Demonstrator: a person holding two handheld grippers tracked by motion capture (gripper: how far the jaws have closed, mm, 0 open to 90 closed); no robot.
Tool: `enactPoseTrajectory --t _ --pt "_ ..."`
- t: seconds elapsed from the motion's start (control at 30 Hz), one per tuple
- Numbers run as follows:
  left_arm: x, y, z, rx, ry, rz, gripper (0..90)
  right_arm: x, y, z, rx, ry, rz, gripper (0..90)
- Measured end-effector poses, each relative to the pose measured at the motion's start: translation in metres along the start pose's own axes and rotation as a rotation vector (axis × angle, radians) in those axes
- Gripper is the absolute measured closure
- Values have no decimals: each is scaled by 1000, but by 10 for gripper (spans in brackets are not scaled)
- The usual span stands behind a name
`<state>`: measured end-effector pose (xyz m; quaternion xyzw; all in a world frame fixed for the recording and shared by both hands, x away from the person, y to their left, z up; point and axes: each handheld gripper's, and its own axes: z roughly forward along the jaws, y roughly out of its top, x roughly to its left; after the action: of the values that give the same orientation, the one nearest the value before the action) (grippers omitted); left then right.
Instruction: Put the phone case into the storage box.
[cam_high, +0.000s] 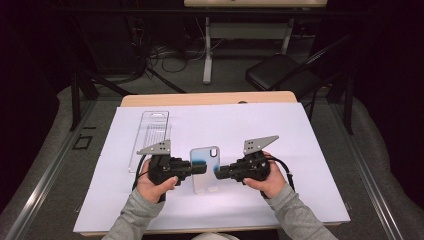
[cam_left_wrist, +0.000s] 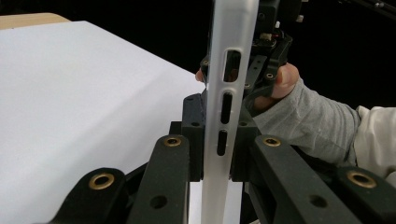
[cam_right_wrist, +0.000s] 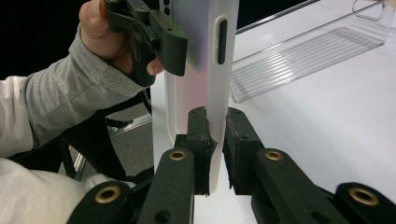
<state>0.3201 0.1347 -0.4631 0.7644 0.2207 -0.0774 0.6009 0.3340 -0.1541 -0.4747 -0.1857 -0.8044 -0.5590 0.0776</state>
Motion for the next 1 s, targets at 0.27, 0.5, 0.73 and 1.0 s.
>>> enactPoseTrajectory --t 0.27,0.5,0.73,1.0 --pt "0 0 0 -3 -1 -1 811 -1 -1 1 1 -1 32 825" --pt "2 -1 0 -5 -1 -6 811 0 -1 2 3 -4 53 826" --pt "2 -1 0 -10 -4 -13 809 0 -1 2 0 -15 61 828" --pt "4 -2 -1 -26 -4 -26 803 1 -1 2 -6 -22 67 828"
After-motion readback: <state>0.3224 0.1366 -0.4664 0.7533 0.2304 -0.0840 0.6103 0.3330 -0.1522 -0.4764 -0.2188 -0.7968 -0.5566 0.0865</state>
